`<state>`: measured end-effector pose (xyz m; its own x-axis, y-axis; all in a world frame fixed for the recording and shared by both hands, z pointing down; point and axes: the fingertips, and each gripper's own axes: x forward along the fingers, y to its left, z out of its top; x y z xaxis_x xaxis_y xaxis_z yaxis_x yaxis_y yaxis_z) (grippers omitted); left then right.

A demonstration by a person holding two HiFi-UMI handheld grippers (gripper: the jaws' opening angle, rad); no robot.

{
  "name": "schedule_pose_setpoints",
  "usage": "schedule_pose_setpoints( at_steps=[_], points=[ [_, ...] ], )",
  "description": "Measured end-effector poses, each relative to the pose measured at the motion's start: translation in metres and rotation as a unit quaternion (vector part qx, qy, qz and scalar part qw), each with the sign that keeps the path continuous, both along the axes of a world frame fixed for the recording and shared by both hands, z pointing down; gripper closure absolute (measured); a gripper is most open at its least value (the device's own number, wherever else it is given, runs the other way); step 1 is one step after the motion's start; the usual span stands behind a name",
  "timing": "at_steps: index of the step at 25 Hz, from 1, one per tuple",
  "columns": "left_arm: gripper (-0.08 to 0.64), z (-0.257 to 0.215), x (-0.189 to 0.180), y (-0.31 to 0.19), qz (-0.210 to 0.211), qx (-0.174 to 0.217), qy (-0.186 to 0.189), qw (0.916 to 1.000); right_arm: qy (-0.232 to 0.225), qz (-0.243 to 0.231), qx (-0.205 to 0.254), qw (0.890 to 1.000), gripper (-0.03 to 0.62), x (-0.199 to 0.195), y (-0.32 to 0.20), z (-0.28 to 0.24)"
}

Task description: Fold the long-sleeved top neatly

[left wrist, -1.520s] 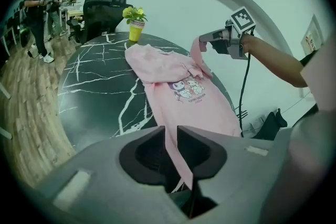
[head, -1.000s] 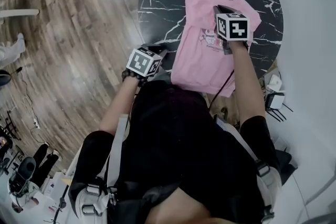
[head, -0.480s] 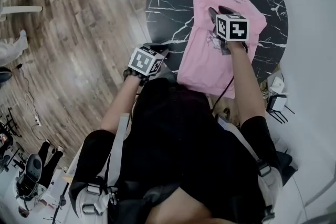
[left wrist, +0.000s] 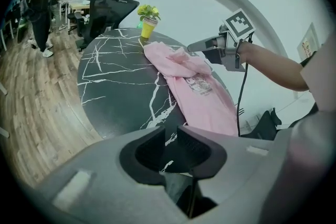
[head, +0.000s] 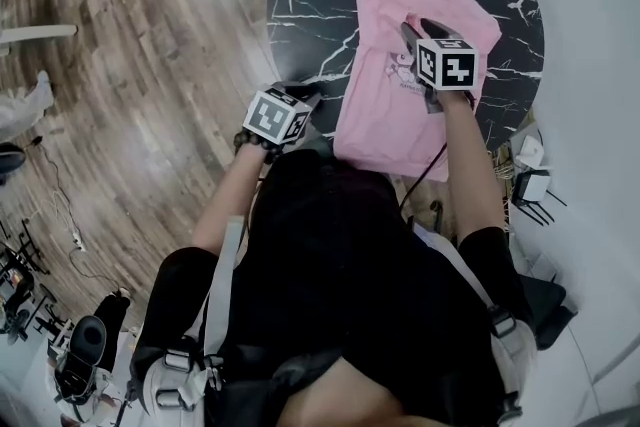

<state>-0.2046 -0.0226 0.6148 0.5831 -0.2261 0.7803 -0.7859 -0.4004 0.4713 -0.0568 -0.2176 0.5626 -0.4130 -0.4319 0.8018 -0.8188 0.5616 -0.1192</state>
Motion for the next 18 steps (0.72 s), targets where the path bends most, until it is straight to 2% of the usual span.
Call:
schedule_pose_setpoints(
  at_steps=[5,7,12,13,14,15,16,18],
  points=[
    [0.479,0.001,0.017,0.005,0.023,-0.008,-0.001,0.9997,-0.013,0.005,-0.009,1.000,0.420,0.023,0.009,0.012],
    [0.479,0.001,0.019,0.007,0.024,-0.011,-0.003,0.9996,-0.012,-0.004,-0.009,1.000,0.392,0.021,0.008,0.018],
    [0.480,0.002,0.011,0.012,0.018,-0.019,-0.010,0.9996,0.022,-0.016,-0.001,1.000,0.379,0.020,0.001,0.040],
    [0.479,0.002,0.008,0.012,0.016,-0.020,-0.011,0.9996,0.025,-0.016,0.003,1.000,0.388,0.019,0.000,0.042],
    [0.480,0.002,0.006,0.011,0.013,-0.020,-0.012,0.9996,0.024,-0.018,0.007,1.000,0.446,0.017,0.000,0.042],
    [0.480,0.003,0.004,0.011,0.011,-0.021,-0.012,0.9996,0.018,-0.021,0.009,1.000,0.531,0.012,0.002,0.040],
    [0.480,0.004,0.001,0.011,0.008,-0.023,-0.012,0.9996,0.006,-0.026,0.008,1.000,0.559,0.005,0.007,0.037],
    [0.482,0.007,-0.001,0.012,0.005,-0.027,-0.010,0.9996,-0.017,-0.039,0.002,0.999,0.563,-0.012,0.021,0.030]
  ],
)
